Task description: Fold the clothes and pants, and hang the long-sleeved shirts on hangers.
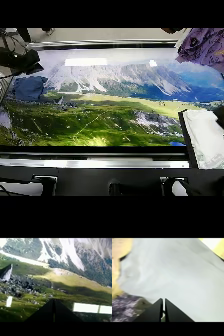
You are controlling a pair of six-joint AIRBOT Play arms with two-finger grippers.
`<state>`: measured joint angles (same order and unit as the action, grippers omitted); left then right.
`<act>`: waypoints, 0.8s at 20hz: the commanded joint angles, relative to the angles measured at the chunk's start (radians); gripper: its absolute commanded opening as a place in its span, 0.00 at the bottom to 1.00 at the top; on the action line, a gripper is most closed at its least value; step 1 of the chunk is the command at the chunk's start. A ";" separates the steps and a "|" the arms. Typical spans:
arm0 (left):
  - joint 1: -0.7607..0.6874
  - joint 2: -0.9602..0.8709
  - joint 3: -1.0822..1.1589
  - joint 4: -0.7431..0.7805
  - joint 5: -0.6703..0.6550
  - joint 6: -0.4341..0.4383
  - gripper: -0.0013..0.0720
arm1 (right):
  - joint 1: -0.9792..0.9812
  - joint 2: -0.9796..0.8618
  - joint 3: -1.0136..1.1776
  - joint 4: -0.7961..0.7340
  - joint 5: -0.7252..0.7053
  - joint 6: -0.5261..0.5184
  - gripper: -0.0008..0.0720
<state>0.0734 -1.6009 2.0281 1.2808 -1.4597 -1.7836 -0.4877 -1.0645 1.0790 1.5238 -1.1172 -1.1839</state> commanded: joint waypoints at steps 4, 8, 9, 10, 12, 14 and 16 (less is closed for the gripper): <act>-0.029 0.150 -0.203 0.168 0.001 0.119 0.04 | 0.473 -0.003 0.035 0.138 0.234 -0.295 0.06; -0.084 0.303 -0.402 0.190 0.138 0.161 0.04 | 0.688 -0.003 0.035 0.137 0.272 -0.274 0.06; -0.098 0.328 -0.431 0.191 0.159 0.161 0.04 | 0.719 -0.003 0.035 0.138 0.274 -0.272 0.06; -0.112 0.350 -0.459 0.191 0.176 0.161 0.04 | 0.740 -0.003 0.035 0.137 0.275 -0.272 0.06; -0.138 0.373 -0.493 0.204 0.198 0.161 0.04 | 0.755 -0.003 0.035 0.141 0.274 -0.272 0.06; -0.151 0.373 -0.497 0.209 0.184 0.161 0.04 | 0.754 -0.003 0.035 0.130 0.279 -0.272 0.06; -0.154 0.372 -0.497 0.208 0.149 0.151 0.04 | 0.754 -0.003 0.035 0.109 0.281 -0.272 0.06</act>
<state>-0.0647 -1.2438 1.5517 1.4803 -1.2972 -1.6295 0.2489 -1.0676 1.1133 1.6539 -0.8448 -1.4555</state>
